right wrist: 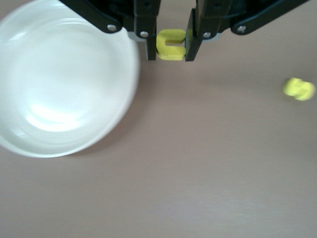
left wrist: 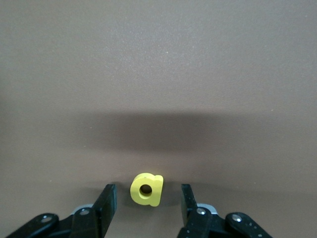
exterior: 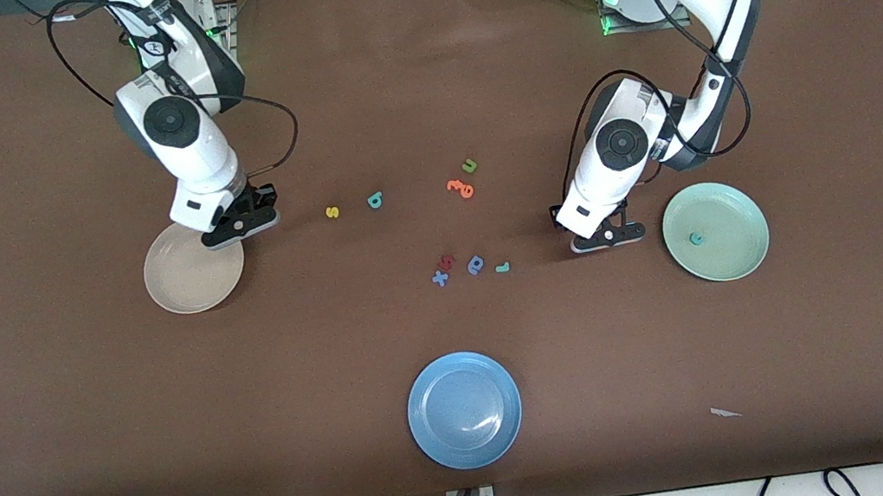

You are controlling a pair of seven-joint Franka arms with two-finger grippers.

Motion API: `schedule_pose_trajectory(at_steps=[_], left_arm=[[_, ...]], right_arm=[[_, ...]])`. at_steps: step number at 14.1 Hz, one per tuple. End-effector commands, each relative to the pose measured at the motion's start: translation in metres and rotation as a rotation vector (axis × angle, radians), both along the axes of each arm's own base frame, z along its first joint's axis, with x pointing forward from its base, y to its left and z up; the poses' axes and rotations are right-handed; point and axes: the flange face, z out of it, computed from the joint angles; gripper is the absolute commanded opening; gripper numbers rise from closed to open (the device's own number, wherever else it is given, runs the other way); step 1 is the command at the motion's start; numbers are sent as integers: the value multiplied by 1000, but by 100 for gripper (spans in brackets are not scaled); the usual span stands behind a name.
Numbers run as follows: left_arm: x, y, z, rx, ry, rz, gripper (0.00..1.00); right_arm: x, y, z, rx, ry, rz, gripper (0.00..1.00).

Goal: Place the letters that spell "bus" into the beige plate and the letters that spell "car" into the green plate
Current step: 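Carry the yellow u to the beige plate while the left gripper reaches a, then grasp the yellow a with the left gripper while the right gripper releases u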

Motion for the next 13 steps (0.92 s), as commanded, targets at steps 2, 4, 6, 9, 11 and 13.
schedule_pose_trajectory(at_steps=[2, 4, 6, 9, 11, 13], left_arm=[[1, 2, -1, 13, -15, 4, 45], [0, 1, -4, 13, -12, 3, 36], [3, 1, -5, 11, -14, 3, 27], [3, 2, -5, 11, -15, -9, 11], [5, 3, -3, 11, -16, -15, 9], [17, 10, 9, 19, -19, -59, 7]], right_arm=[[17, -57, 3, -6, 21, 59, 12], [25, -80, -4, -5, 36, 58, 16], [28, -93, -17, 5, 54, 51, 29], [28, -94, -23, 11, 62, 44, 69], [28, -94, -23, 11, 61, 43, 77], [28, -93, -22, 10, 59, 38, 77]])
